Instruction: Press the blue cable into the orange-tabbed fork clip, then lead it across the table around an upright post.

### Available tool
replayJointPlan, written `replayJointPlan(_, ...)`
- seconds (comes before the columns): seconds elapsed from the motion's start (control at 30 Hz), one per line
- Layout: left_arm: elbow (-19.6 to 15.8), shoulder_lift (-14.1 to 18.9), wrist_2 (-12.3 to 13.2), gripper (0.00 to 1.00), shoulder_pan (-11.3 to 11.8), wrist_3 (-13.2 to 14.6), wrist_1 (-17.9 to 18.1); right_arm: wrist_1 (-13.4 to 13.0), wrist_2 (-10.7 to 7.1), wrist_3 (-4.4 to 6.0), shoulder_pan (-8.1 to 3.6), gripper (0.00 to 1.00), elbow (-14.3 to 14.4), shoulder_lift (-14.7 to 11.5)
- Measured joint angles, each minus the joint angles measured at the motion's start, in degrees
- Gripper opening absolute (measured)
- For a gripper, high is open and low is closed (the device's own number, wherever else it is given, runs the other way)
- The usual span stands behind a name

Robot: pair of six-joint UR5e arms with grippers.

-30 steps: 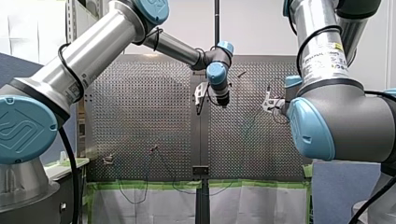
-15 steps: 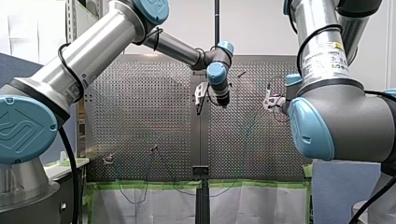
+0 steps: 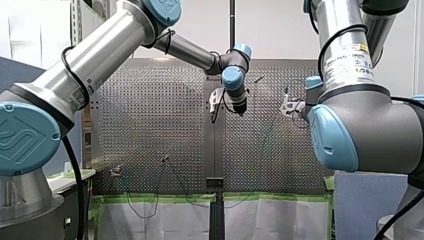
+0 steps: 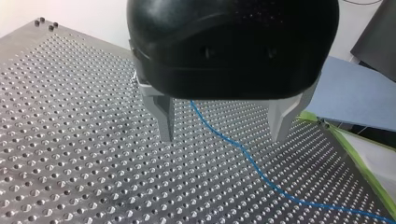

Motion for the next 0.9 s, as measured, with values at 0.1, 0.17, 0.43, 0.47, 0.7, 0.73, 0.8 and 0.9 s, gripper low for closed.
replayJointPlan(0.1, 0.0, 0.0, 0.0, 1.0, -0.11, 0.03, -0.02, 0.01, 0.0, -0.26, 0.13, 0.0, 0.0, -0.29)
replayJointPlan(0.17, -0.01, 0.0, 0.0, 1.0, -0.14, 0.03, -0.02, -0.02, 0.0, -0.34, 0.2, 0.0, 0.0, -0.38)
replayJointPlan(0.43, 0.0, 0.0, 0.0, 1.0, -0.23, -0.12, 0.01, 0.03, -0.13, -0.39, 0.47, 0.0, 0.0, -1.26)
replayJointPlan(0.47, 0.0, 0.0, 0.03, 1.0, -0.27, -0.26, 0.03, 0.06, -0.19, -0.4, 0.51, 0.0, 0.0, -1.41)
replayJointPlan(0.7, 0.37, 0.0, 1.35, 1.0, -0.4, -2.68, -0.51, 0.9, -0.6, -0.68, 0.91, 0.0, 0.0, -2.19)
replayJointPlan(0.73, 0.62, 0.0, 1.7, 1.0, -0.39, -3.09, -0.81, 1.18, -0.65, -0.83, 0.95, 0.0, 0.0, -2.33)
replayJointPlan(0.8, 1.43, -0.01, 2.65, 1.0, -0.32, -4.1, -1.71, 1.7, -0.86, -1.14, 1.01, 0.0, 0.0, -2.57)
replayJointPlan(0.9, 2.77, -0.01, 4.06, 1.0, -0.36, -5.54, -3.09, 2.62, -1.33, -1.75, 1.12, 0.0, 0.01, -2.97)
